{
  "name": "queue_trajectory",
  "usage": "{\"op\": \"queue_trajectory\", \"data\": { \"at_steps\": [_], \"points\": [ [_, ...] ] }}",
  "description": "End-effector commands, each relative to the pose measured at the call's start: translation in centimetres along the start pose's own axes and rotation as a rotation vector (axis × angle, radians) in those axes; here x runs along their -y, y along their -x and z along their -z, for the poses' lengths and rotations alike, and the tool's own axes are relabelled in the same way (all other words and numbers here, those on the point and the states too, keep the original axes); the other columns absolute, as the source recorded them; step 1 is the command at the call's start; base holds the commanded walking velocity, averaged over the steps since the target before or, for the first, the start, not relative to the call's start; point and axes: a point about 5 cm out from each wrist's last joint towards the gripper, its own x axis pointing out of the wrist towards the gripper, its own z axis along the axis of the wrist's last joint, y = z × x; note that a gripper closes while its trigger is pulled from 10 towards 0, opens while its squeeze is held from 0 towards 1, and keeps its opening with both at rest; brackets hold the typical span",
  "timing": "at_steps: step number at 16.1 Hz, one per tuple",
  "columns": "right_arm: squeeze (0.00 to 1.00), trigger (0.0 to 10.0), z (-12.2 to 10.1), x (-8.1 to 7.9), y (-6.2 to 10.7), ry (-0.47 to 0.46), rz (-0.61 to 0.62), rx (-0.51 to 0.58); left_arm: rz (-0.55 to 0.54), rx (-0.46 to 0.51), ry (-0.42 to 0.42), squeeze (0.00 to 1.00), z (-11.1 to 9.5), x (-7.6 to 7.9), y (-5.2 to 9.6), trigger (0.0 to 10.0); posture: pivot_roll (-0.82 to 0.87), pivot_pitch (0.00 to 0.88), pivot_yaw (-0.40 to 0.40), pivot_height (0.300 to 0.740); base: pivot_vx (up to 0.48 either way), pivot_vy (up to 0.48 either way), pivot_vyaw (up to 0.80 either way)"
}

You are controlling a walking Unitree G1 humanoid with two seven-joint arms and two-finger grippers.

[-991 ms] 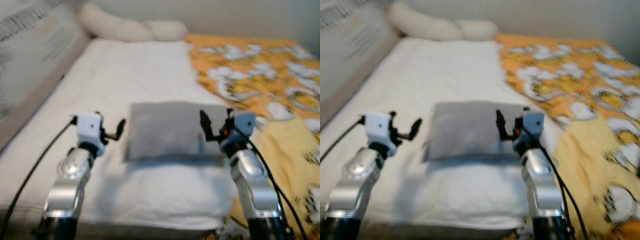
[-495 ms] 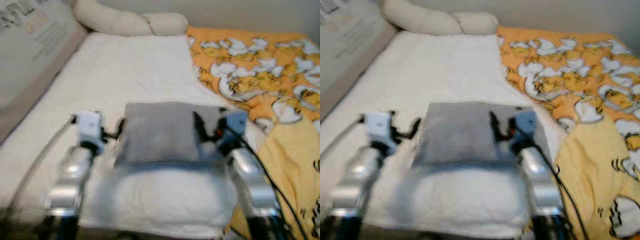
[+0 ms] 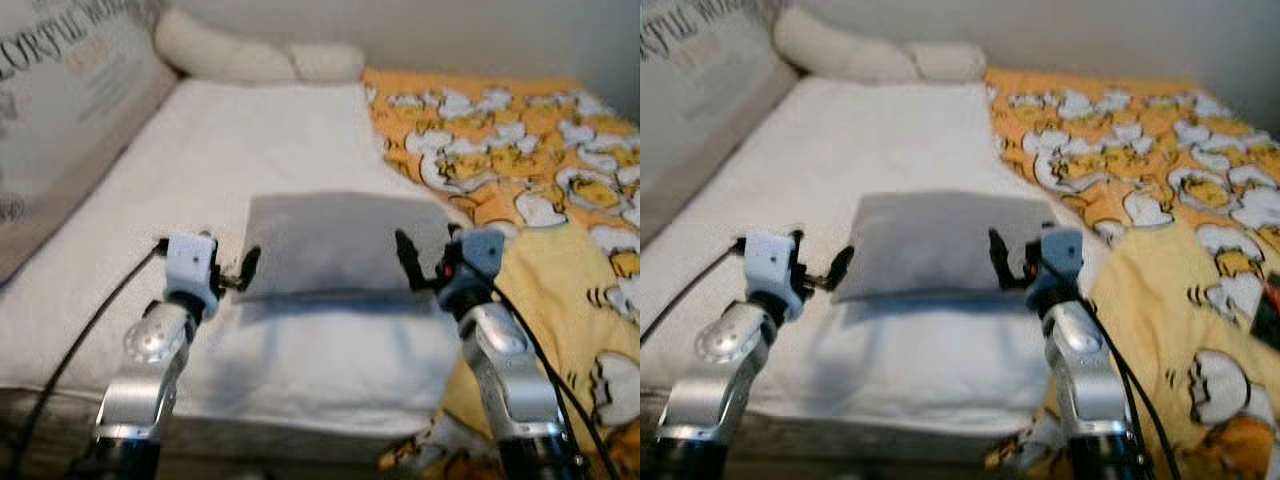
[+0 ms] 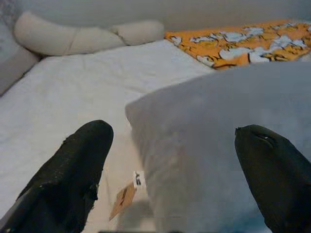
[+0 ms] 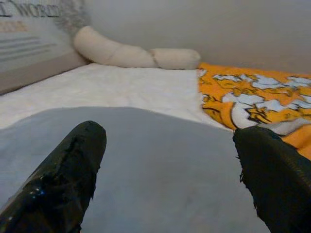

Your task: Clean up the room

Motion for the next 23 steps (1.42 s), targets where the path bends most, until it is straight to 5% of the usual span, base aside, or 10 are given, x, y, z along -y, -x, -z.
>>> {"op": "queue_trajectory", "data": {
  "at_steps": [1, 13, 23],
  "points": [
    [0.0, 10.0, 0.0, -0.1, -0.2, -0.006, -0.009, -0.008, 0.004, 0.0, -0.005, 0.0, -0.4, 0.1, -0.4, 10.0, 0.03, 0.0, -0.018, 0.74, 0.0, 0.0, 0.0],
    [0.0, 10.0, 1.1, -1.0, 0.1, -0.025, -0.04, -0.068, -0.008, -0.012, -0.02, 0.0, 0.1, -0.1, -0.4, 10.0, 0.04, 0.0, -0.024, 0.74, 0.0, 0.0, 0.0],
    [0.0, 10.0, 1.4, -1.2, 0.1, -0.033, -0.034, -0.081, 0.006, -0.012, -0.03, 0.0, 0.1, -0.2, -0.4, 10.0, 0.04, 0.0, -0.021, 0.74, 0.253, 0.0, 0.0]
  ]
}}
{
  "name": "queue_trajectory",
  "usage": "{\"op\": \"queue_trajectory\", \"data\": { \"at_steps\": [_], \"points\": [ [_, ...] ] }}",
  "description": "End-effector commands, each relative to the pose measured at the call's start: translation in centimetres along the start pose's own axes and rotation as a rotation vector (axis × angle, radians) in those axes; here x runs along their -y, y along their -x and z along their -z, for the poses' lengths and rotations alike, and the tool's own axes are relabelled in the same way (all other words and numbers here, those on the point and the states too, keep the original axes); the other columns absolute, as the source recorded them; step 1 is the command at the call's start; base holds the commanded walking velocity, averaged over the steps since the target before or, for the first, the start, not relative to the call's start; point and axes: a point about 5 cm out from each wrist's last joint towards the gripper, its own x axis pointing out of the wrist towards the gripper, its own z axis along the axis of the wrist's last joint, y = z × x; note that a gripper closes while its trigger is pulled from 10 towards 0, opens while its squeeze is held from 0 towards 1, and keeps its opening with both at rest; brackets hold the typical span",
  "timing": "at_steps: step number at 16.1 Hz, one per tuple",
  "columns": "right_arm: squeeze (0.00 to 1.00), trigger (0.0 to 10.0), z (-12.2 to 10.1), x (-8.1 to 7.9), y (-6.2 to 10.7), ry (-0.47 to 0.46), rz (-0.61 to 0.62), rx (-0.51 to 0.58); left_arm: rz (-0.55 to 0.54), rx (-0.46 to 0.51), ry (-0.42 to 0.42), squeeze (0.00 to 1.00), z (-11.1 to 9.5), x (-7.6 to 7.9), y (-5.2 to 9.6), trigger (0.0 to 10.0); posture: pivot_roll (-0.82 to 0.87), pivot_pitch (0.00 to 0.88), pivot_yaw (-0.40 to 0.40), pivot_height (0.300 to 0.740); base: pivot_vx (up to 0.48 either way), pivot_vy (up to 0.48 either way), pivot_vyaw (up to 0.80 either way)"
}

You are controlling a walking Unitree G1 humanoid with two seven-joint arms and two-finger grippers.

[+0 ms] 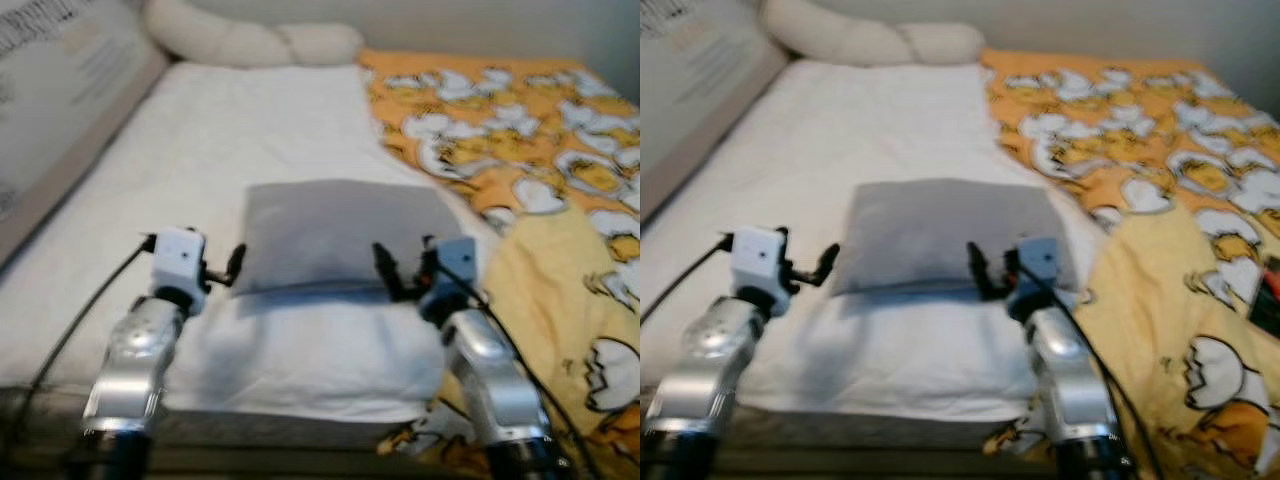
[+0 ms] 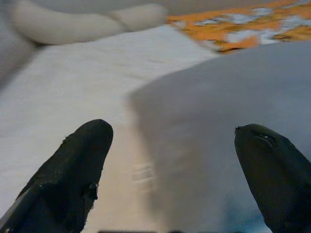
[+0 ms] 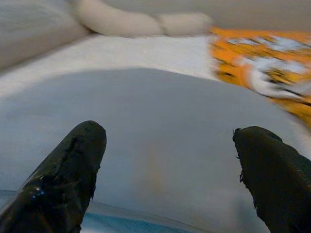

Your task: Clean up the room

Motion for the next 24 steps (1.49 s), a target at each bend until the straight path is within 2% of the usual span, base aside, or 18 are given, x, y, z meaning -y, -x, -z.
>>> {"op": "queue_trajectory", "data": {
  "at_steps": [1, 9, 12, 13, 14, 16, 18, 19, 20, 21, 22, 23, 24],
  "points": [
    [0.0, 10.0, -0.2, 0.2, -0.1, -0.001, 0.008, 0.005, 0.012, 0.005, -0.012, 0.0, -0.2, 0.1, 0.0, 10.0, 0.04, 0.0, -0.02, 0.74, 0.285, 0.0, 0.0],
    [0.0, 10.0, -0.1, 0.3, -0.1, -0.006, 0.008, 0.002, 0.012, 0.001, -0.03, 0.0, -0.2, 0.1, 0.0, 10.0, 0.04, 0.0, -0.017, 0.74, 0.072, 0.0, 0.0],
    [0.0, 10.0, -0.1, 0.9, -0.2, -0.003, 0.038, -0.007, 0.014, 0.008, -0.052, 0.0, -0.3, 0.0, -0.2, 10.0, 0.04, 0.0, -0.016, 0.74, 0.0, 0.0, 0.0],
    [0.64, 10.0, -0.2, 1.4, -0.4, -0.021, 0.059, -0.006, 0.031, 0.012, -0.07, 0.0, -0.5, 0.0, -0.4, 10.0, 0.04, 0.0, -0.016, 0.74, 0.0, 0.0, 0.0],
    [1.0, 10.0, -0.2, 2.9, -1.1, 0.042, 0.125, -0.043, 0.086, 0.023, -0.106, 0.0, -1.0, 0.1, -1.1, 10.0, 0.04, 0.0, -0.013, 0.74, 0.0, 0.0, 0.0],
    [1.0, 10.0, -0.5, 4.7, -2.0, 0.079, 0.193, -0.071, 0.183, 0.027, -0.128, 0.0, -1.6, 0.5, -1.8, 10.0, 0.04, 0.0, -0.008, 0.74, 0.0, 0.0, 0.0],
    [1.0, 10.0, -0.9, 6.5, -3.0, 0.132, 0.247, -0.099, 0.347, -0.017, -0.174, 0.0, -1.4, 1.7, -2.3, 10.0, 0.04, 0.0, -0.004, 0.74, 0.0, 0.0, 0.0],
    [0.78, 10.0, -1.1, 7.6, -3.5, 0.191, 0.278, -0.128, 0.459, -0.062, -0.212, 0.0, -0.9, 2.7, -2.4, 10.0, 0.04, 0.0, 0.0, 0.74, 0.0, 0.0, 0.0],
    [0.0, 10.0, -1.3, 9.9, -4.0, 0.267, 0.361, -0.194, 0.645, -0.15, -0.281, 0.0, 0.2, 4.5, -2.6, 10.0, 0.04, 0.0, 0.001, 0.74, 0.0, 0.0, 0.0],
    [0.0, 10.0, -1.3, 10.6, -4.1, 0.28, 0.387, -0.219, 0.706, -0.19, -0.314, 0.0, 0.7, 5.0, -2.7, 10.0, 0.04, 0.0, 0.001, 0.74, 0.0, 0.0, 0.0],
    [0.0, 10.0, -1.1, 11.1, -4.1, 0.338, 0.396, -0.26, 0.74, -0.235, -0.351, 0.0, 1.4, 5.5, -2.9, 10.0, 0.04, 0.0, -0.003, 0.74, 0.0, 0.0, 0.0],
    [0.0, 10.0, -0.8, 11.2, -4.1, 0.384, 0.371, -0.302, 0.746, -0.275, -0.413, 0.0, 2.1, 5.9, -3.4, 10.0, 0.05, 0.0, -0.007, 0.74, 0.0, 0.0, 0.0],
    [0.0, 10.0, -0.1, 11.0, -4.1, 0.419, 0.316, -0.353, 0.743, -0.314, -0.439, 0.0, 2.6, 6.4, -4.0, 10.0, 0.05, 0.0, -0.012, 0.74, 0.0, 0.0, 0.0]
  ]
}}
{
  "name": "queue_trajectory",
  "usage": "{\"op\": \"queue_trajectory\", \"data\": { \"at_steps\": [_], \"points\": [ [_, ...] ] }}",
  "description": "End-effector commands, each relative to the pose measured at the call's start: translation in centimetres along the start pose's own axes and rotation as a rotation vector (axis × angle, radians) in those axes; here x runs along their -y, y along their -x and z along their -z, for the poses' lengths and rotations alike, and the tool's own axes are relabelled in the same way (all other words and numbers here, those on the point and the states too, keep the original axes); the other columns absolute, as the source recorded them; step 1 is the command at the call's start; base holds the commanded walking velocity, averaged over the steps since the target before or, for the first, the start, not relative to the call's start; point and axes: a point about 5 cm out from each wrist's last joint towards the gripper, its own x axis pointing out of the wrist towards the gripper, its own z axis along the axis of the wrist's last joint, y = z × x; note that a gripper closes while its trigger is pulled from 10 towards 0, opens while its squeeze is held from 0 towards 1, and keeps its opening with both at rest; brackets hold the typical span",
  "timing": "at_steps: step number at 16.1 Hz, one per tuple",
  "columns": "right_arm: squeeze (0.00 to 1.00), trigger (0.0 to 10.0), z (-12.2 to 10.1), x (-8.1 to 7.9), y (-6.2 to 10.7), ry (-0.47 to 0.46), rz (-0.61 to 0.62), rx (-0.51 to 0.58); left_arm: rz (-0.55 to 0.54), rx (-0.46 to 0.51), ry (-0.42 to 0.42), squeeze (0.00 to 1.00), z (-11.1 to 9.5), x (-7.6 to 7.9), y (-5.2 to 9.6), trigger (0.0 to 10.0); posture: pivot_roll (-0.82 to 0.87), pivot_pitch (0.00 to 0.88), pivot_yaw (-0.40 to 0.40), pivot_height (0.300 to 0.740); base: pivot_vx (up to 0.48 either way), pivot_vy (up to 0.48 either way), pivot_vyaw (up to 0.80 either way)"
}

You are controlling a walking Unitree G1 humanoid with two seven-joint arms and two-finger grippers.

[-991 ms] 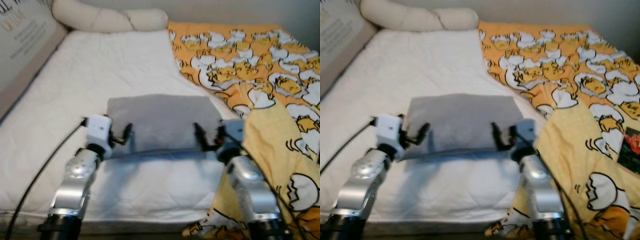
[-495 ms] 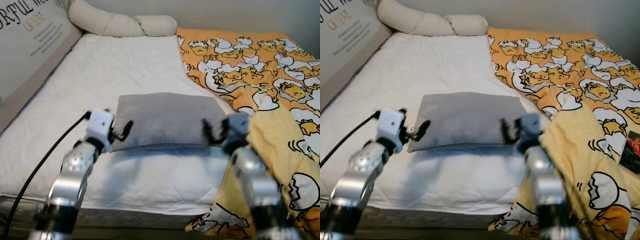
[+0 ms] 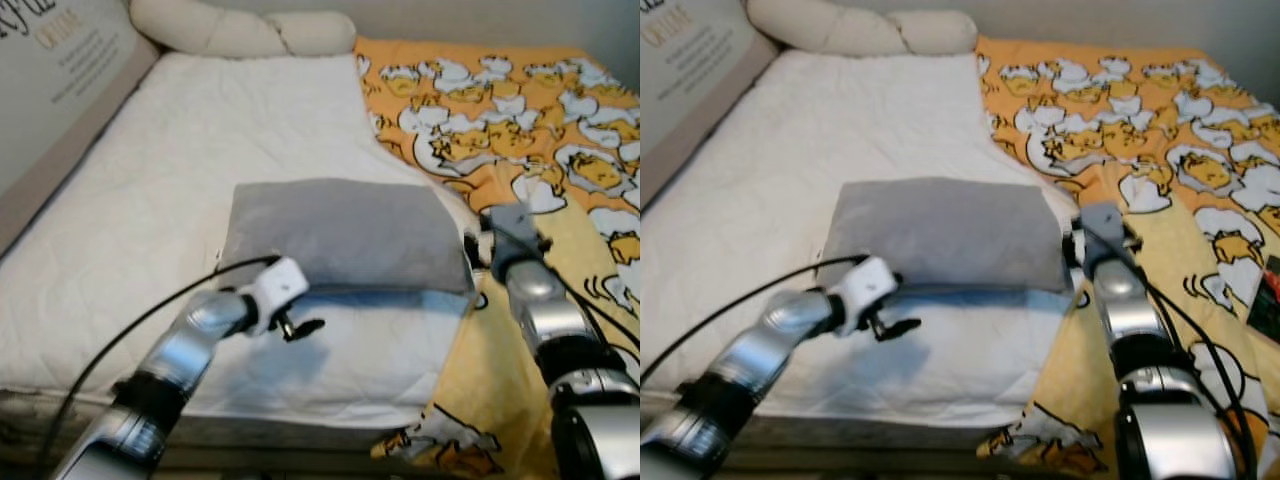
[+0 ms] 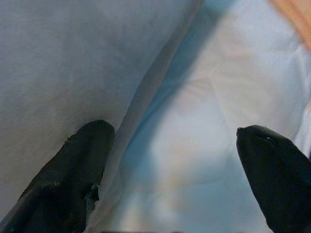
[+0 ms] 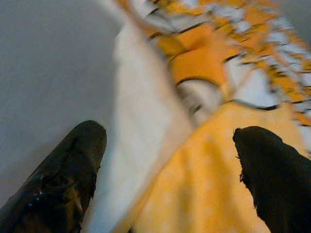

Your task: Clean up the room

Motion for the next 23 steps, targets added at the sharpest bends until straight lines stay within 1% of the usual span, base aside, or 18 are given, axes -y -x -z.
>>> {"op": "queue_trajectory", "data": {
  "at_steps": [1, 3, 4, 6, 7, 8, 10, 11, 13, 14, 15, 16, 17, 18, 19, 20, 21, 23],
  "points": [
    [0.0, 10.0, 0.0, -0.4, -0.1, 0.033, -0.045, -0.01, -0.006, -0.03, -0.028, 0.0, 0.0, 0.0, -0.5, 10.0, 0.05, 0.0, -0.013, 0.74, 0.0, 0.0, 0.0],
    [0.0, 10.0, 0.9, -2.7, -0.1, 0.001, -0.241, -0.048, -0.115, -0.086, -0.015, 0.0, 0.2, -1.0, -1.6, 10.0, 0.04, 0.0, -0.012, 0.74, 0.0, 0.0, 0.0],
    [0.0, 10.0, 1.0, -3.1, 0.0, -0.007, -0.282, -0.051, -0.146, -0.098, 0.0, 0.0, 0.4, -1.2, -1.7, 10.0, 0.04, 0.0, -0.013, 0.74, 0.0, 0.0, 0.0],
    [0.0, 10.0, 0.9, -5.4, 0.9, -0.079, -0.537, -0.003, -0.305, -0.179, 0.05, 0.0, 1.6, -2.8, -1.3, 10.0, 0.02, 0.0, -0.009, 0.74, 0.0, 0.0, 0.0],
    [0.0, 10.0, 0.9, -6.4, 2.0, -0.097, -0.705, 0.036, -0.364, -0.218, 0.096, 0.0, 2.5, -3.6, -0.5, 10.0, 0.02, 0.0, -0.007, 0.74, 0.0, 0.0, 0.0],
    [0.0, 10.0, 1.1, -7.1, 3.3, -0.092, -0.846, 0.065, -0.407, -0.244, 0.116, 0.0, 3.3, -4.3, 0.4, 10.0, 0.02, 0.0, -0.003, 0.74, 0.0, 0.0, 0.0],
    [0.0, 10.0, 1.5, -8.0, 5.7, -0.077, -1.043, 0.103, -0.498, -0.259, 0.14, 0.0, 4.4, -6.0, 2.4, 10.0, 0.02, 0.0, 0.002, 0.74, 0.0, 0.0, 0.0],
    [0.0, 10.0, 1.5, -8.3, 6.4, -0.08, -1.089, 0.109, -0.514, -0.258, 0.138, 0.0, 4.6, -6.4, 3.0, 10.0, 0.02, 0.0, 0.002, 0.74, 0.0, 0.0, 0.0],
    [0.0, 10.0, 1.4, -9.1, 9.2, -0.083, -1.262, 0.136, -0.551, -0.245, 0.144, 0.0, 5.4, -7.6, 5.7, 10.0, 0.03, 0.0, -0.001, 0.74, 0.0, 0.0, 0.0],
    [0.0, 10.0, 1.2, -9.4, 10.7, -0.083, -1.346, 0.153, -0.603, -0.262, 0.158, 0.0, 6.3, -8.5, 7.6, 10.0, 0.03, 0.0, -0.005, 0.74, 0.0, 0.0, 0.0],
    [0.0, 10.0, 0.6, -9.1, 11.5, -0.065, -1.384, 0.168, -0.665, -0.285, 0.164, 0.0, 6.9, -9.5, 9.5, 10.0, 0.04, 0.0, -0.007, 0.74, 0.0, 0.0, 0.0],
    [0.0, 10.0, 0.1, -8.3, 11.4, -0.029, -1.372, 0.176, -0.677, -0.28, 0.182, 0.0, 7.1, -9.7, 10.1, 10.0, 0.04, 0.0, -0.008, 0.74, 0.0, 0.0, 0.0],
    [0.0, 10.0, -0.6, -6.9, 11.1, 0.012, -1.348, 0.176, -0.644, -0.258, 0.197, 0.0, 6.9, -9.4, 9.9, 10.0, 0.04, 0.0, -0.011, 0.74, 0.0, 0.0, 0.0],
    [0.0, 10.0, -0.9, -6.2, 11.0, 0.038, -1.337, 0.178, -0.617, -0.247, 0.199, 0.0, 6.7, -9.0, 9.6, 10.0, 0.04, 0.0, -0.012, 0.74, 0.0, 0.0, 0.0],
    [0.0, 10.0, -1.6, -5.1, 11.0, 0.075, -1.322, 0.184, -0.565, -0.232, 0.201, 0.0, 6.3, -8.3, 8.9, 10.0, 0.04, 0.0, -0.013, 0.74, 0.0, 0.0, 0.0],
    [0.0, 10.0, -1.9, -4.7, 11.2, 0.089, -1.321, 0.191, -0.546, -0.226, 0.2, 0.0, 6.2, -8.0, 8.5, 10.0, 0.04, 0.0, -0.014, 0.74, 0.0, 0.0, 0.0],
    [0.0, 10.0, -3.4, -3.2, 11.7, 0.123, -1.314, 0.24, -0.499, -0.213, 0.212, 0.0, 6.0, -7.0, 7.2, 10.0, 0.04, 0.0, -0.017, 0.74, 0.0, 0.0, 0.0],
    [0.0, 10.0, -4.9, -1.9, 12.1, 0.163, -1.298, 0.29, -0.43, -0.225, 0.214, 0.0, 6.0, -5.8, 6.3, 10.0, 0.04, 0.0, -0.017, 0.74, 0.0, 0.0, 0.0]
  ]
}}
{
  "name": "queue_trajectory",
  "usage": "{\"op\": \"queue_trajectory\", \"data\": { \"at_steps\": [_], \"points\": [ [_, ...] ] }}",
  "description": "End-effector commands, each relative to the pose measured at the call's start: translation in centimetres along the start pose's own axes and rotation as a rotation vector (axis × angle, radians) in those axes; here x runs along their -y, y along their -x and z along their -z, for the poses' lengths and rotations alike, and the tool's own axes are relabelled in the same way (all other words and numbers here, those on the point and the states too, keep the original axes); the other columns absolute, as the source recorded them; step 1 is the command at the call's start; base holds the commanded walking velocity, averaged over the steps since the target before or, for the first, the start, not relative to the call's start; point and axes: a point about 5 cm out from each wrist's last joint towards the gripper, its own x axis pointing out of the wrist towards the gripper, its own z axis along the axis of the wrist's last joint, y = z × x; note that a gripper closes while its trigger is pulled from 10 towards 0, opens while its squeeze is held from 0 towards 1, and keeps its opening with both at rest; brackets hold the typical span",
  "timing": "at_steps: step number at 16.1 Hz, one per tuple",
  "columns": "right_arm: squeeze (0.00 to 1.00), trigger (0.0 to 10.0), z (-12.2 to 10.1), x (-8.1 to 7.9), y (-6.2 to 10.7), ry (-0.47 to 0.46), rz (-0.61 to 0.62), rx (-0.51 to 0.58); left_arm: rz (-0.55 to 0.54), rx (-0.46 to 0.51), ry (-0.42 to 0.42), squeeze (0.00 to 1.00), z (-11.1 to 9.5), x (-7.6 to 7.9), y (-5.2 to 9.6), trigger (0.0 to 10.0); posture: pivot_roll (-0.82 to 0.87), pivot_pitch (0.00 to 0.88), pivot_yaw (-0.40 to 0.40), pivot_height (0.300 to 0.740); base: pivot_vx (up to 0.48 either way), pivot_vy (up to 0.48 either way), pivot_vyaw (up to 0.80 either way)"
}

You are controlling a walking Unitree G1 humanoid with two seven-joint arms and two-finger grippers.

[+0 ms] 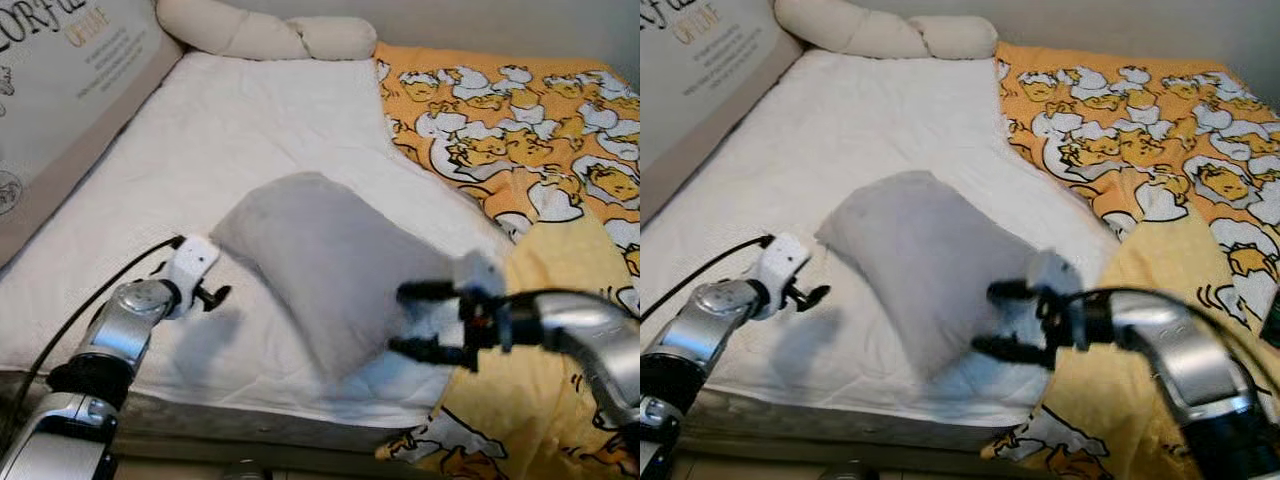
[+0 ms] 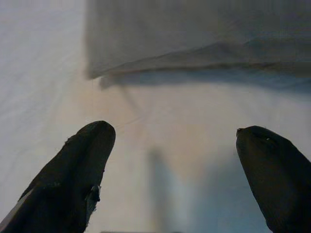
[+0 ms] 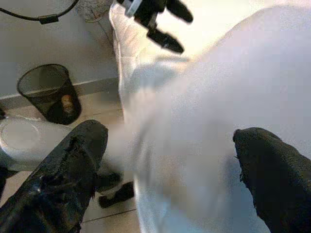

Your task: Clean up the room

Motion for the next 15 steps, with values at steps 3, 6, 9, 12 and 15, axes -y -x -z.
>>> {"op": "queue_trajectory", "data": {
  "at_steps": [3, 6, 9, 12, 15],
  "points": [
    [0.0, 10.0, -2.8, 0.8, 1.6, 0.074, 0.052, 0.071, 0.054, -0.017, -0.02, 0.0, 0.1, 1.3, 0.0, 10.0, 0.04, 0.0, -0.021, 0.74, 0.0, 0.0, 0.0],
    [0.0, 10.0, -1.8, 5.2, 0.8, 0.08, 0.408, 0.023, 0.125, -0.002, -0.018, 0.0, -0.6, 2.8, -0.4, 10.0, 0.03, 0.0, -0.015, 0.74, 0.0, 0.0, 0.0],
    [0.0, 10.0, 1.1, 9.1, -1.7, 0.008, 0.8, -0.1, 0.212, -0.032, -0.044, 0.0, -1.6, 5.5, -1.4, 10.0, 0.03, 0.0, -0.013, 0.74, 0.0, 0.0, 0.0],
    [0.0, 10.0, 3.1, 10.4, -3.1, 0.08, 1.024, -0.21, 0.254, -0.049, -0.046, 0.0, -2.8, 7.8, -2.8, 10.0, 0.05, 0.0, -0.021, 0.74, 0.0, 0.0, 0.0],
    [0.0, 10.0, 4.6, 10.1, -4.2, 0.116, 1.037, -0.268, 0.243, -0.098, -0.082, 0.0, -2.6, 8.7, -3.8, 10.0, 0.04, 0.0, -0.02, 0.74, 0.0, 0.0, 0.0]
  ]
}}
